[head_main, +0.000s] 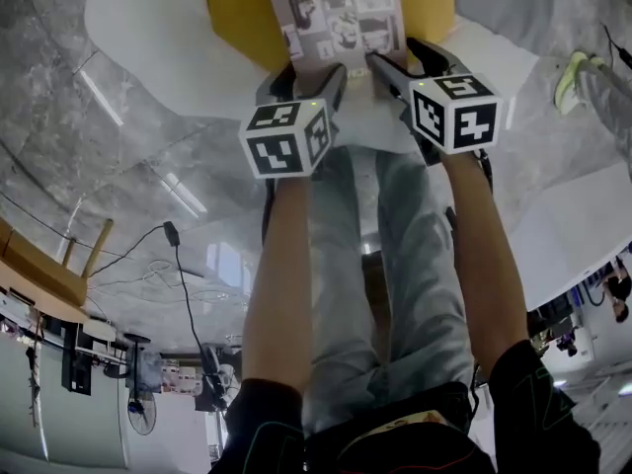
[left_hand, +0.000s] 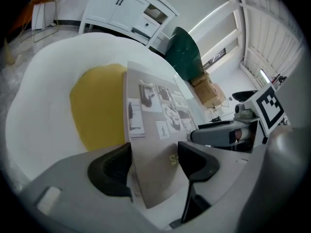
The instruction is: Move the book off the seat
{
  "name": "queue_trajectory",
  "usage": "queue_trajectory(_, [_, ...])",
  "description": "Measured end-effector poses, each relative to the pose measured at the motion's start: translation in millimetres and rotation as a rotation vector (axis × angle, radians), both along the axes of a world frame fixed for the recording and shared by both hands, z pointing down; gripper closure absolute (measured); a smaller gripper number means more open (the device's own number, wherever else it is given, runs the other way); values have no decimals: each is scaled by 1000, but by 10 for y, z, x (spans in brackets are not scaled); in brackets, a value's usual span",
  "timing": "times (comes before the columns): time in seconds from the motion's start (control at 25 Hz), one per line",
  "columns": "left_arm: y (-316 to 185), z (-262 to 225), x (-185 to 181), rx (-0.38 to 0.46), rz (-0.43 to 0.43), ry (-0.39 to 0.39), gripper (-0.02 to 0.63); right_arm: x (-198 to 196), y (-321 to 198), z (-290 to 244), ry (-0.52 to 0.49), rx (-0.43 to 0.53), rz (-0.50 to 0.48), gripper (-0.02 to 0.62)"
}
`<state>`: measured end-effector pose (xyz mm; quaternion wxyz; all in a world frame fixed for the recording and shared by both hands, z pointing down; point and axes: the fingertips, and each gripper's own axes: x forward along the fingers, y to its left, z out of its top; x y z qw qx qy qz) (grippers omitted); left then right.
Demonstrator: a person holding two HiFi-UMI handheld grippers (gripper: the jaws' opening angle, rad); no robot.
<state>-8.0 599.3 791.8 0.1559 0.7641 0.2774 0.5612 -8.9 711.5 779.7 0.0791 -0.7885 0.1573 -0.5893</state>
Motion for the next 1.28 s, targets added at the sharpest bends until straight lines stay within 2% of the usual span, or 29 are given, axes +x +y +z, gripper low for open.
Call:
queue_trajectory(0.2, [46, -46, 14, 13, 35, -31, 302, -13, -85, -28, -37, -39, 5, 305])
queue_trajectory(0.4, [-121, -364, -5, 90, 66, 49, 305, -50, -233, -328, -12, -69, -71, 321])
queue_trajectory(0.84, [-600, -1208, -328, 169, -165, 202, 307, -172, -695, -1131, 144, -41, -276, 325])
queue_trajectory(0.96, [-743, -1480, -562, 174, -230, 214, 308, -340, -852, -1404, 162, -39, -334, 325])
queue_trajectory(1.16, [-1368, -1813, -998, 205, -363, 231, 308, -638, -1520, -1723, 204, -6, -468, 325])
queue_trajectory(1.28, [-1406, -2048, -1088, 230, -413, 241, 308, -679, -1574, -1940, 220, 16, -517, 325])
